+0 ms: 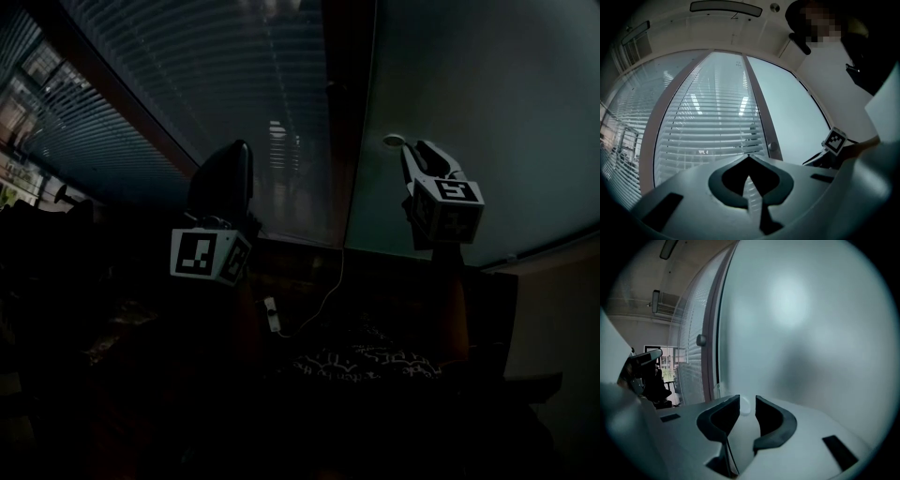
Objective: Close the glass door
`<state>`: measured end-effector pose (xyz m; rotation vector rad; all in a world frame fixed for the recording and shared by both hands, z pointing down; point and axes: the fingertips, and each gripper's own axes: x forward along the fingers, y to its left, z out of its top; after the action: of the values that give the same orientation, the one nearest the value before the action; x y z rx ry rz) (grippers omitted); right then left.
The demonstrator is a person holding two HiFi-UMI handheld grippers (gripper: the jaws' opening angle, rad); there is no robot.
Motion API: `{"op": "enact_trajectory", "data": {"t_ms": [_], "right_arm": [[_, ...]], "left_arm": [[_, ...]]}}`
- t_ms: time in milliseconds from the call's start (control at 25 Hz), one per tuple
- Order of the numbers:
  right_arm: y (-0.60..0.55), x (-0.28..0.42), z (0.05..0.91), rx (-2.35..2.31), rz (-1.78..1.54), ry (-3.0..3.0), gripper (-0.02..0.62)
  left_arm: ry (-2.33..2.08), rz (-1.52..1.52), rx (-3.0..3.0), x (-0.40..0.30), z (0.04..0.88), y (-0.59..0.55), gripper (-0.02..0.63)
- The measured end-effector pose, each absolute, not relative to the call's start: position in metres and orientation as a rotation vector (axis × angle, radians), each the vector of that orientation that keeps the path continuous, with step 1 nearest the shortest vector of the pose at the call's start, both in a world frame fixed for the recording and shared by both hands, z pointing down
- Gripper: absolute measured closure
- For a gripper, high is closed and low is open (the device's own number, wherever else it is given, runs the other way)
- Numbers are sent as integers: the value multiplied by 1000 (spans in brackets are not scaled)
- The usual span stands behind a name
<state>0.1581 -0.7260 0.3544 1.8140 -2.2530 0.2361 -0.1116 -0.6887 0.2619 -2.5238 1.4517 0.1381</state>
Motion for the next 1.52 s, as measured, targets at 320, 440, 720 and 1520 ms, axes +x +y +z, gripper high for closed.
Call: {"op": "enact_trajectory", "data": {"t_ms": [320, 440, 720, 1520], "right_arm": [[-705, 139, 274, 1951, -217, -2403, 592], [-696, 137, 259, 1969, -304, -2407, 592], [-675, 127, 247, 1971, -438, -2393, 592], [-655, 135, 243, 2037, -446, -2329, 594]], "left_arm": [[1429, 138, -2528, -105, 256, -678, 604], [1431, 136, -2524, -106, 254, -675, 604], [1452, 127, -2524, -110, 253, -671, 604], [1434, 157, -2522, -109, 247, -661, 604]]}}
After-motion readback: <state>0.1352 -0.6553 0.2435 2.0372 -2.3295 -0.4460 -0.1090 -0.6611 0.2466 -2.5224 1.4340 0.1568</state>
